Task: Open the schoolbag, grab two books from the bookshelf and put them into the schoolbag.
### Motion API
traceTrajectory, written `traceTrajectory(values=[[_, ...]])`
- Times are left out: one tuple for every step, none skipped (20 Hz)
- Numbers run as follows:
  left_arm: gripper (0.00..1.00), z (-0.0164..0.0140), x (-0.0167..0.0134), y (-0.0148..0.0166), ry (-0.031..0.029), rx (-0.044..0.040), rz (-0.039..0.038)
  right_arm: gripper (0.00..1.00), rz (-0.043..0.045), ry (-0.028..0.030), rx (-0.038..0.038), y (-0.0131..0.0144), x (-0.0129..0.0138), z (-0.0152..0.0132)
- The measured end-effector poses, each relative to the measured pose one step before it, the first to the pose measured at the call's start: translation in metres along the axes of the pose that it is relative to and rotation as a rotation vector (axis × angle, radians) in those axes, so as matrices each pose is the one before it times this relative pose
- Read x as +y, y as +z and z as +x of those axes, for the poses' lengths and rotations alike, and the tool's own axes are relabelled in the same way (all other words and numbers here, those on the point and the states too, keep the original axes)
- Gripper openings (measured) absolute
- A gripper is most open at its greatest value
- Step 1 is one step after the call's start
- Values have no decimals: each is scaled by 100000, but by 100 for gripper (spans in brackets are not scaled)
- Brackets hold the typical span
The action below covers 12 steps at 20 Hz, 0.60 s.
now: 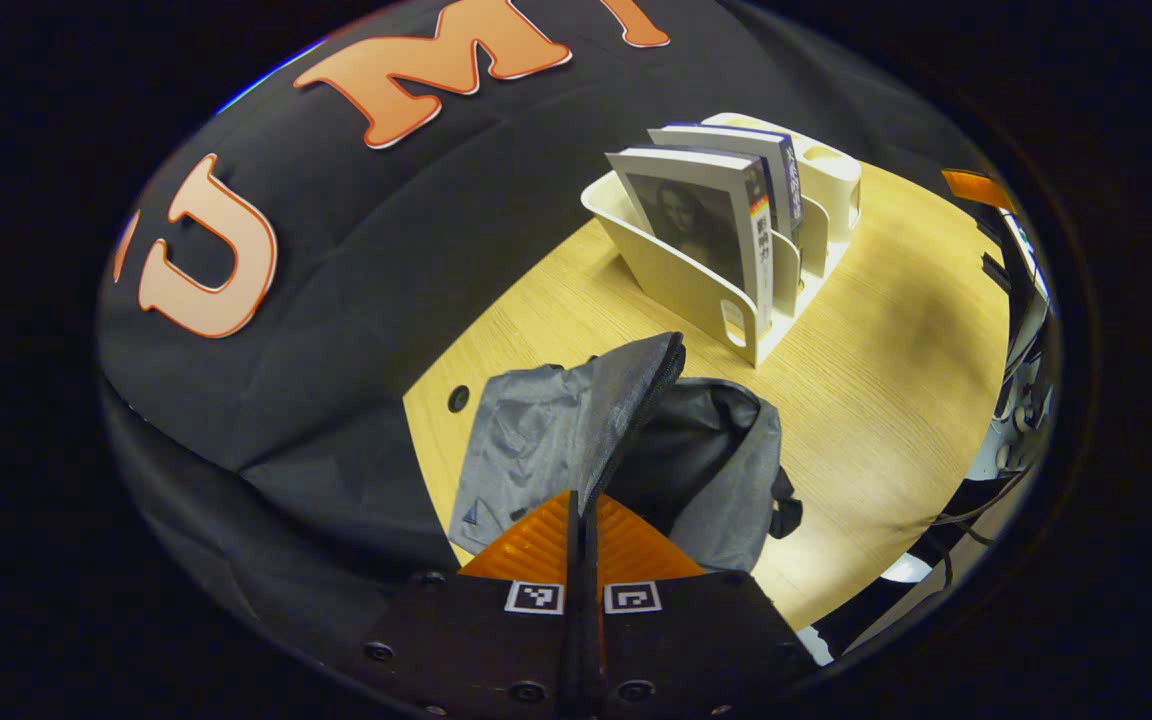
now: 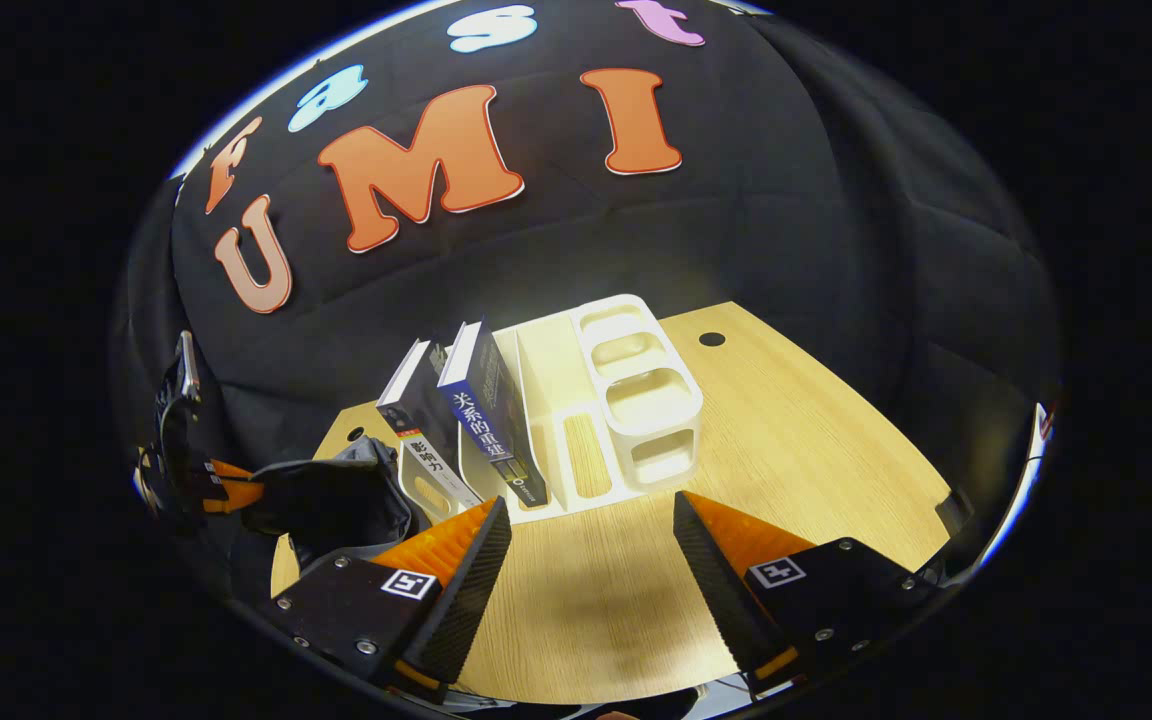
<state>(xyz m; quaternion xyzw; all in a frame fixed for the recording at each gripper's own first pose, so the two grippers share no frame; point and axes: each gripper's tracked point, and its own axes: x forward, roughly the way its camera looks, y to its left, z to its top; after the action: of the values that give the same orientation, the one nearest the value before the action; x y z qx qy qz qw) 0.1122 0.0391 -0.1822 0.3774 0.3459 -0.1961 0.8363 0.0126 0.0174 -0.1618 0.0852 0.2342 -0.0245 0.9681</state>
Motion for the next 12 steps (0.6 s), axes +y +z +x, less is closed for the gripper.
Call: traceTrajectory(values=[[0,-212,1079,317,482,-293,275,98,-191,-307,521,-247,424,90],[0,-219,751,211,-344,-699,-431,98,342,-58,584,-264,494,-72],[1,-125,537,289,-1069,-379,-761,98,523,484,250,-53,519,-86],[1,-207,671,132,-987,-332,-578,98,398,-29,20,-35,453,-87],[1,-35,760,286,-405,-601,-187,98,-73,-408,-23,-129,521,-3],[1,-98,839,125,4,-300,233,98,-205,-636,-347,31,351,-141],[1,-80,757,294,-164,-559,424,98,-95,-502,-489,2,325,-185],[1,97,495,252,-389,-629,25,98,-204,-395,-166,-60,371,-99],[1,-1,474,297,-712,-674,-148,98,-236,-464,199,-134,350,-188],[1,-91,546,166,-720,-542,-255,98,-25,-691,83,32,205,-153],[1,60,506,306,-397,-753,-403,98,-352,-767,401,-45,130,-102],[1,-46,633,347,-3,-1328,-408,98,-126,-594,-199,131,253,-28]])
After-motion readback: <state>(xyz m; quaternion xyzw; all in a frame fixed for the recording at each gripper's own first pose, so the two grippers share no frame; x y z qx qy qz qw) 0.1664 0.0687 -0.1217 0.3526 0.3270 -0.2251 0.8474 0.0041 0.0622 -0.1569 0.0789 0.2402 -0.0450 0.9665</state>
